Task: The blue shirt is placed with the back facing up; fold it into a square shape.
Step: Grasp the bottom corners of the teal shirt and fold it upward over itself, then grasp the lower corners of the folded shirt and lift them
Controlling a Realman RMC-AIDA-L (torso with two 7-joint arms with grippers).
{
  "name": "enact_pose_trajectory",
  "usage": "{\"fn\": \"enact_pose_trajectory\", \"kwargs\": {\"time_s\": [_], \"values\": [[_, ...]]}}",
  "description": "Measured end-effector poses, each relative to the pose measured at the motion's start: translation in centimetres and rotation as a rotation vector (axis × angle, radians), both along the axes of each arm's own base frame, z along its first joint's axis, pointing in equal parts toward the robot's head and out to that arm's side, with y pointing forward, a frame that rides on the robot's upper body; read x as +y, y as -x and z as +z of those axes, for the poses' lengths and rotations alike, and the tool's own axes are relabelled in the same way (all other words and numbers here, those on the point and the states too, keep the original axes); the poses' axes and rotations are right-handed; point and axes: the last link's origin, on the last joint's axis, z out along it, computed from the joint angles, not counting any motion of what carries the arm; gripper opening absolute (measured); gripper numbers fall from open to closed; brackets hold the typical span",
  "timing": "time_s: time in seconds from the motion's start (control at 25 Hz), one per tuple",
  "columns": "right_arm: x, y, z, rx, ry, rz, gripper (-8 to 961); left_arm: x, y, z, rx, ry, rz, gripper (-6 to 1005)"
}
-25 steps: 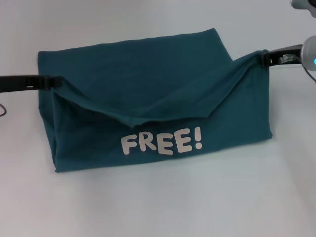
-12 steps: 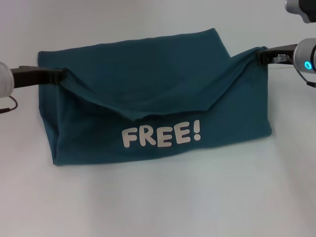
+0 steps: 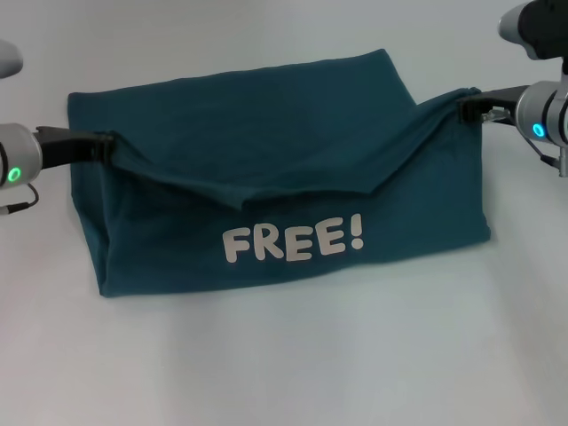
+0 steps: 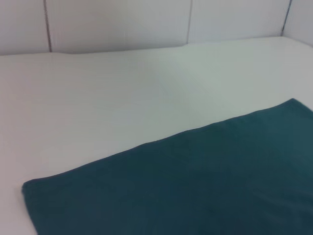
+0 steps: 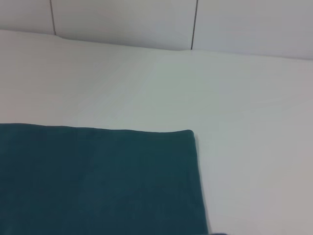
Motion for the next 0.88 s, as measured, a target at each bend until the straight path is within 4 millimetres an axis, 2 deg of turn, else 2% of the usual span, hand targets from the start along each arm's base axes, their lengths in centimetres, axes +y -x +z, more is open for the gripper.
{"fn": "enact_pose_trajectory", "kwargs": {"time_s": [0.2,0.4,0.48,0.72,0.88], "values": [[0.2,-0.2,-0.4,-0.009,-0.011,0.000,189,0.4,0.3,-0.8,0.043,-0.023,0.014,50],[0.3,0.0,-0.4,-0.021,-0.018,0.012,211,0.6,0.4,-0.6,0.056,-0.064,0.023,130],[0.4,0.1,-0.3,-0.020,-0.022,0.013,272,0.8,0.5,-0.4,0.061,-0.082,0.028,297],[0.4,0.3,-0.1,-0.011,-0.019,0.014,453,0.7,0.7,-0.1,0.035,-0.080,0.036,539],[-0.1,0.9,0.2,0.009,0.053,0.014,621,-0.7,1.0,0.9,-0.050,0.016,0.026,650]]}}
